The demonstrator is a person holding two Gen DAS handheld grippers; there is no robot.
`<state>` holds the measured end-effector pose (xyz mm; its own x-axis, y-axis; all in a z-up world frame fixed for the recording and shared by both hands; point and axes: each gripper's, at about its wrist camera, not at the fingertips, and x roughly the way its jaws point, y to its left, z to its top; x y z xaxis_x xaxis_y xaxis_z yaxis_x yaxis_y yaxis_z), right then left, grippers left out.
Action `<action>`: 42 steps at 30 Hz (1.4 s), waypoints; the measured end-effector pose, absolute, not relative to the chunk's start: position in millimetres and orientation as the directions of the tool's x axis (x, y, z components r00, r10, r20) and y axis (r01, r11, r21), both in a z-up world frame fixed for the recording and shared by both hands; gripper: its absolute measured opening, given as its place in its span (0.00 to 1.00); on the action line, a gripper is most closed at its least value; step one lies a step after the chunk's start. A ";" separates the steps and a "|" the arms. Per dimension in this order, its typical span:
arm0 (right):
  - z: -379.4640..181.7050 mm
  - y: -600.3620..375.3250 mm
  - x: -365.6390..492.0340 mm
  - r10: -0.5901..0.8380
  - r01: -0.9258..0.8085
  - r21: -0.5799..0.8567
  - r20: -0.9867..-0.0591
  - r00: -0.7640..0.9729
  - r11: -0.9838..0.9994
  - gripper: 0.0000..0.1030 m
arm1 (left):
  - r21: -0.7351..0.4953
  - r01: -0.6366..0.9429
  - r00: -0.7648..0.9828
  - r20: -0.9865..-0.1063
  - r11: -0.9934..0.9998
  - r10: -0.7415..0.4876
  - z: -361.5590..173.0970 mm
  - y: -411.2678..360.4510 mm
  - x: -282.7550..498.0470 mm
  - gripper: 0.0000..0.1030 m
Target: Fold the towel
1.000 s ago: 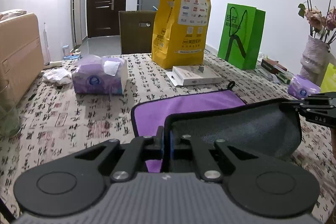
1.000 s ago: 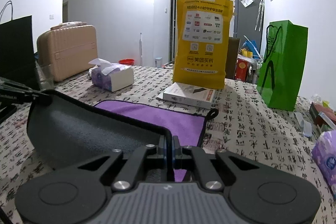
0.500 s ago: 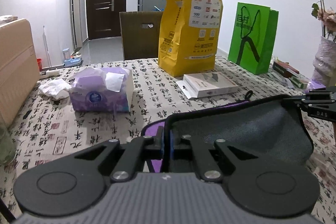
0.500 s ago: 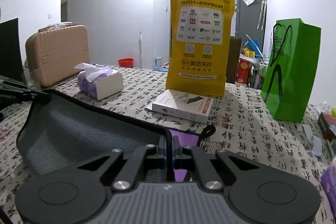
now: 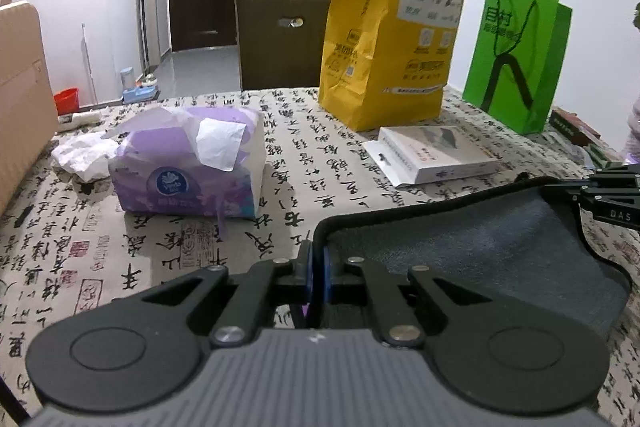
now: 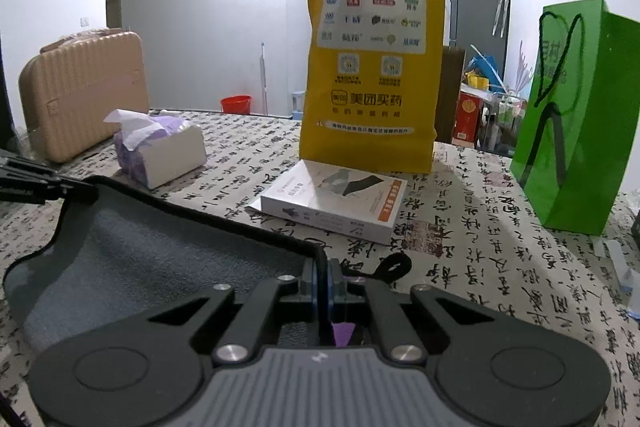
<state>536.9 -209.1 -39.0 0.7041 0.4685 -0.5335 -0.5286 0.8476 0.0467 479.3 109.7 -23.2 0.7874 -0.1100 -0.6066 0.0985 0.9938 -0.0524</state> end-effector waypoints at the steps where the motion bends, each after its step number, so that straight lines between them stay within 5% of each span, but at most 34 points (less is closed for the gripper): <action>1: -41.0 -207.9 540.8 0.467 -0.527 0.048 -0.538 0.702 0.848 0.04 | -0.053 0.097 0.784 -0.611 0.994 -0.110 -25.1 110.1 482.4 0.06; 18: -68.8 -209.6 571.0 0.454 -0.487 0.115 -0.588 0.669 0.866 0.11 | -0.120 0.057 0.732 -0.670 0.991 -0.124 -51.2 121.5 508.1 0.11; 20: -67.6 -209.5 570.3 0.452 -0.487 0.111 -0.588 0.671 0.867 0.16 | -0.122 0.044 0.725 -0.679 0.992 -0.115 -48.8 122.6 507.4 0.23; 24: -62.4 -212.6 569.1 0.423 -0.457 0.097 -0.584 0.693 0.884 0.42 | -0.116 0.046 0.732 -0.672 0.992 -0.113 -42.8 120.9 500.3 0.38; 26: -58.5 -216.6 567.8 0.415 -0.444 0.099 -0.574 0.706 0.891 0.48 | -0.135 0.042 0.738 -0.663 0.990 -0.122 -38.6 121.6 496.2 0.70; 29: -52.9 -222.9 565.2 0.398 -0.413 0.106 -0.562 0.726 0.904 0.68 | -0.139 0.019 0.760 -0.642 0.990 -0.104 -32.1 120.2 489.1 0.93; 33: -45.9 -226.9 558.6 0.394 -0.413 0.103 -0.570 0.721 0.905 0.94 | -0.147 0.004 0.772 -0.628 0.989 -0.096 -23.6 117.5 481.7 1.00; 42: -26.9 -230.9 529.8 0.378 -0.408 0.085 -0.580 0.722 0.909 1.00 | -0.098 -0.007 0.776 -0.628 0.995 -0.057 -6.2 106.1 453.3 1.00</action>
<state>529.8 -230.9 -26.9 0.7215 0.3776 -0.5804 -0.4077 0.9092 0.0846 453.3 106.1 -6.2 0.7758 -0.0567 -0.6284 -0.0068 0.9952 -0.0981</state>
